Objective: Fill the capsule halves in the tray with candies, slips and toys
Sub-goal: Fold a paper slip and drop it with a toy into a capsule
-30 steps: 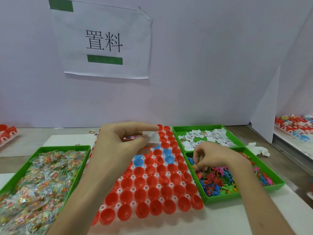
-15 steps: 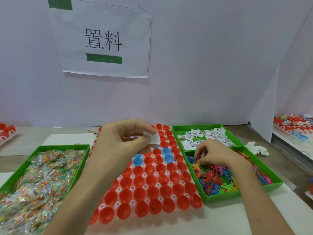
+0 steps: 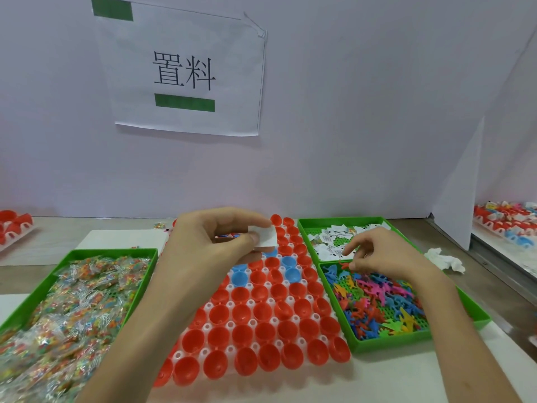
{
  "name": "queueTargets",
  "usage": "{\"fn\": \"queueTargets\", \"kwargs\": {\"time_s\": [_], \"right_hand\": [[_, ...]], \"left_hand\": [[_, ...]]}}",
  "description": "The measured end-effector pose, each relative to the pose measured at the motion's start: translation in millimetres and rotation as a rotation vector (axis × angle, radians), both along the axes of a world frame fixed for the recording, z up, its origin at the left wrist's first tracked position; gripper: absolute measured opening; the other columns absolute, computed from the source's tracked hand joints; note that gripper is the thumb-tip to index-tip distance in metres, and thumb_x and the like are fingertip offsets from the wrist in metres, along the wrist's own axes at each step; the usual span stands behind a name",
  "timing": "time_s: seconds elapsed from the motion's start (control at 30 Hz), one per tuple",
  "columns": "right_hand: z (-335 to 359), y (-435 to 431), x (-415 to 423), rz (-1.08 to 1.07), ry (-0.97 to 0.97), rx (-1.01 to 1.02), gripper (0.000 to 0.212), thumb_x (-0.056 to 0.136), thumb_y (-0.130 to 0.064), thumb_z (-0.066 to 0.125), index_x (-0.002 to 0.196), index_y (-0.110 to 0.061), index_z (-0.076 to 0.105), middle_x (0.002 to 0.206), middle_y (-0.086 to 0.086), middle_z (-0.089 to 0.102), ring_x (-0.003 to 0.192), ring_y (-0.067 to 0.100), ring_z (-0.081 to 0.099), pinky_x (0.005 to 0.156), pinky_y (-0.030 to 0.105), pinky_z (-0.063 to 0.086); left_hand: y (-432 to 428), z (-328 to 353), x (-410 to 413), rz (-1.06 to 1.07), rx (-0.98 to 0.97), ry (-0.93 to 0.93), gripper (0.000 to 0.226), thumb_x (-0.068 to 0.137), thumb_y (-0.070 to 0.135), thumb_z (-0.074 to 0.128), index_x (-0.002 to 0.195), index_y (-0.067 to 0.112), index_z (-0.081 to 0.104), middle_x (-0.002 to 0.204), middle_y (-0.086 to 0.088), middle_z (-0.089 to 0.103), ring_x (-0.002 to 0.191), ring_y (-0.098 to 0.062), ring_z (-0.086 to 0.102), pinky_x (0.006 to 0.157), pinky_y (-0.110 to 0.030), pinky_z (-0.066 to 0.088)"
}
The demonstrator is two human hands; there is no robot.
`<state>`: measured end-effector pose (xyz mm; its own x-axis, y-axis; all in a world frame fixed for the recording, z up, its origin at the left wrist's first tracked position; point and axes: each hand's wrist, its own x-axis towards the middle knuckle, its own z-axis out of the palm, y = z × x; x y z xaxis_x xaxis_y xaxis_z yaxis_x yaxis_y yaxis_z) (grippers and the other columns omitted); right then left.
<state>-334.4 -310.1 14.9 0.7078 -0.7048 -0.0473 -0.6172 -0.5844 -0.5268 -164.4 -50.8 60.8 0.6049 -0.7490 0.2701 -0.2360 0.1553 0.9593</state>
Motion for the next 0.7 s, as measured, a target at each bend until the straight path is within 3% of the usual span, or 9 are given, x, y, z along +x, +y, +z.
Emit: {"fn": "queueTargets", "kwargs": {"time_s": [0.13,0.27,0.33,0.5,0.7], "right_hand": [[26,21,4,0.103,-0.195,-0.005,0.017,0.081,-0.014,0.082,0.084,-0.031,0.078,0.08,-0.01,0.077,0.077,0.005,0.073,0.077,0.029,0.059],[64,74,17,0.393,-0.694,0.293,0.015,0.075,-0.031,0.082,0.088,-0.025,0.079,0.09,0.002,0.078,0.088,0.017,0.075,0.079,0.022,0.057],[76,102,24,0.498,-0.821,0.372,0.018,0.074,-0.035,0.084,0.087,-0.024,0.078,0.086,0.004,0.077,0.083,0.019,0.075,0.077,0.022,0.057],[79,132,37,0.434,-0.747,0.208,0.005,0.082,-0.016,0.08,0.085,-0.019,0.078,0.082,-0.002,0.077,0.079,0.012,0.075,0.073,0.017,0.056],[77,134,41,0.285,-0.614,0.067,0.012,0.086,-0.014,0.076,0.087,-0.025,0.078,0.082,-0.009,0.076,0.082,0.007,0.073,0.082,0.026,0.059]], "left_hand": [[0,-1,0,-0.004,-0.014,0.017,0.035,0.089,-0.007,0.066,0.082,0.024,0.081,0.085,0.005,0.079,0.076,-0.015,0.077,0.063,-0.017,0.058],[-2,-4,-4,0.013,-0.05,0.023,0.029,0.09,-0.004,0.067,0.088,0.022,0.08,0.087,0.004,0.079,0.079,-0.015,0.077,0.067,-0.018,0.059],[-3,-4,-6,0.039,-0.079,0.013,0.033,0.09,-0.003,0.068,0.086,0.027,0.081,0.086,0.004,0.079,0.079,-0.014,0.077,0.069,-0.02,0.06],[-1,0,-6,0.037,-0.142,0.015,0.025,0.086,0.005,0.074,0.087,0.029,0.08,0.085,0.002,0.079,0.077,-0.016,0.077,0.069,-0.021,0.06],[6,5,-3,-0.02,-0.049,-0.076,0.027,0.089,0.002,0.071,0.094,0.028,0.079,0.085,0.011,0.079,0.078,-0.006,0.076,0.066,-0.012,0.056]]}}
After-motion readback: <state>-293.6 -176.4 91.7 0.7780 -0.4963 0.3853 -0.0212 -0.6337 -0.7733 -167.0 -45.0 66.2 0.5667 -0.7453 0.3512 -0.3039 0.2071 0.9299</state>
